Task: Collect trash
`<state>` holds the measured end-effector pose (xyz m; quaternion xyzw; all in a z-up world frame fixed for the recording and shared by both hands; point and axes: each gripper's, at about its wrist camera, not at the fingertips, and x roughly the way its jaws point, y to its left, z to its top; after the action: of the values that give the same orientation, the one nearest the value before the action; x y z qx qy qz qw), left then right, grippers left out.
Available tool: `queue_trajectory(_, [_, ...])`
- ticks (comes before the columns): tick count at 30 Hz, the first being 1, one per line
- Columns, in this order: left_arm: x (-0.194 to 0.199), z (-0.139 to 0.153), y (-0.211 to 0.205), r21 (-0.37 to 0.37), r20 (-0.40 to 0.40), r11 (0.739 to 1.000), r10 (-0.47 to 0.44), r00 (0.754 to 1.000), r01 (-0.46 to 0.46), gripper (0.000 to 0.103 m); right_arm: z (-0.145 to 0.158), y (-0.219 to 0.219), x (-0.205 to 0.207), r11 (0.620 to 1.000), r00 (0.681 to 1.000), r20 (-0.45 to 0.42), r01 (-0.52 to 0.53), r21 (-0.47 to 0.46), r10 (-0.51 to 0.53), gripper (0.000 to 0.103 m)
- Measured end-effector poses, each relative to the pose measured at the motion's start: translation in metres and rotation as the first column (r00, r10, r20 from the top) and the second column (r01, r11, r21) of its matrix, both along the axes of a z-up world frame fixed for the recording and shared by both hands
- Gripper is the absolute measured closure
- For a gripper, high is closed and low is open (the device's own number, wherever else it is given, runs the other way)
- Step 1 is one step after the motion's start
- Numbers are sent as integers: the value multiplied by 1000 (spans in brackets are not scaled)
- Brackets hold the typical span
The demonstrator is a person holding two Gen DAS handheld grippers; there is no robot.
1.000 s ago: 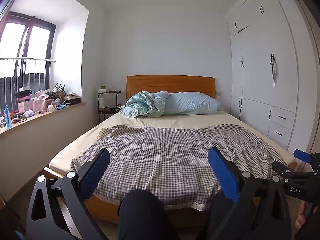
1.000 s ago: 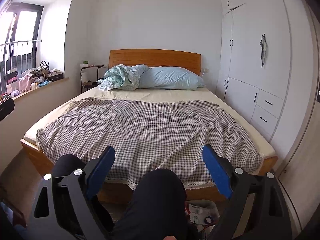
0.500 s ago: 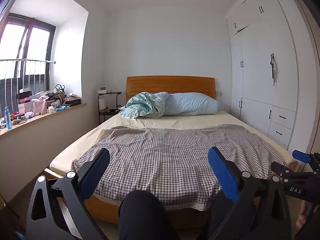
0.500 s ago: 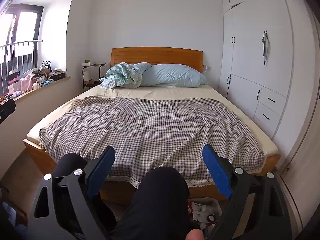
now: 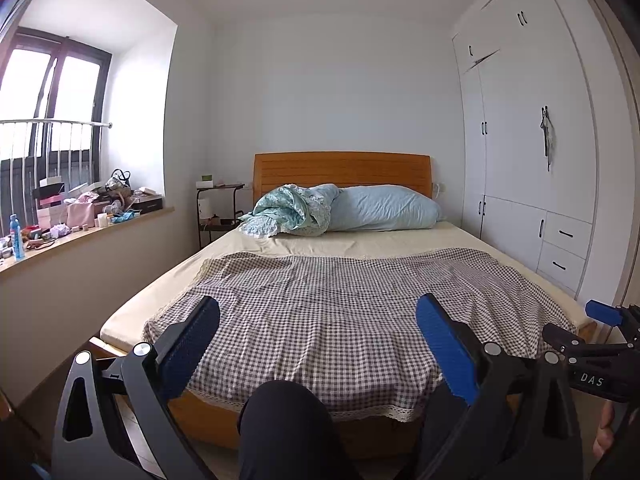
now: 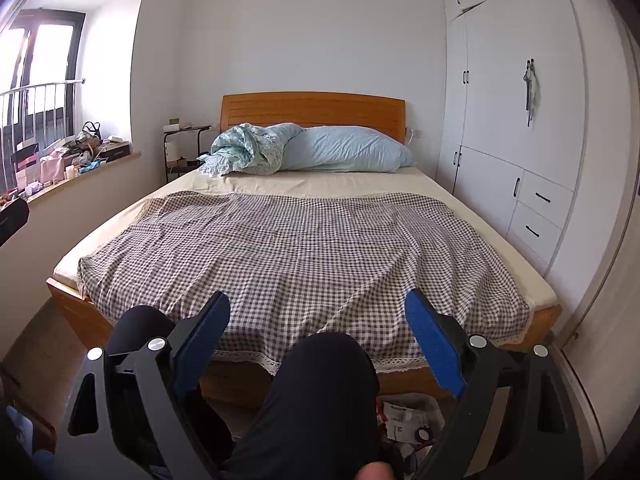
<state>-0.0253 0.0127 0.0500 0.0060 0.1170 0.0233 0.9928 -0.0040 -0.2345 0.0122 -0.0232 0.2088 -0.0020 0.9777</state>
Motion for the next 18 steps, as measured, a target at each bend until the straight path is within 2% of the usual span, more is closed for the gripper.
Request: queue_trajectory(18, [0, -1, 2, -2, -1, 1000, 7, 1000, -7, 8, -1, 3, 1, 1000, 1000, -1, -4, -2, 4, 18])
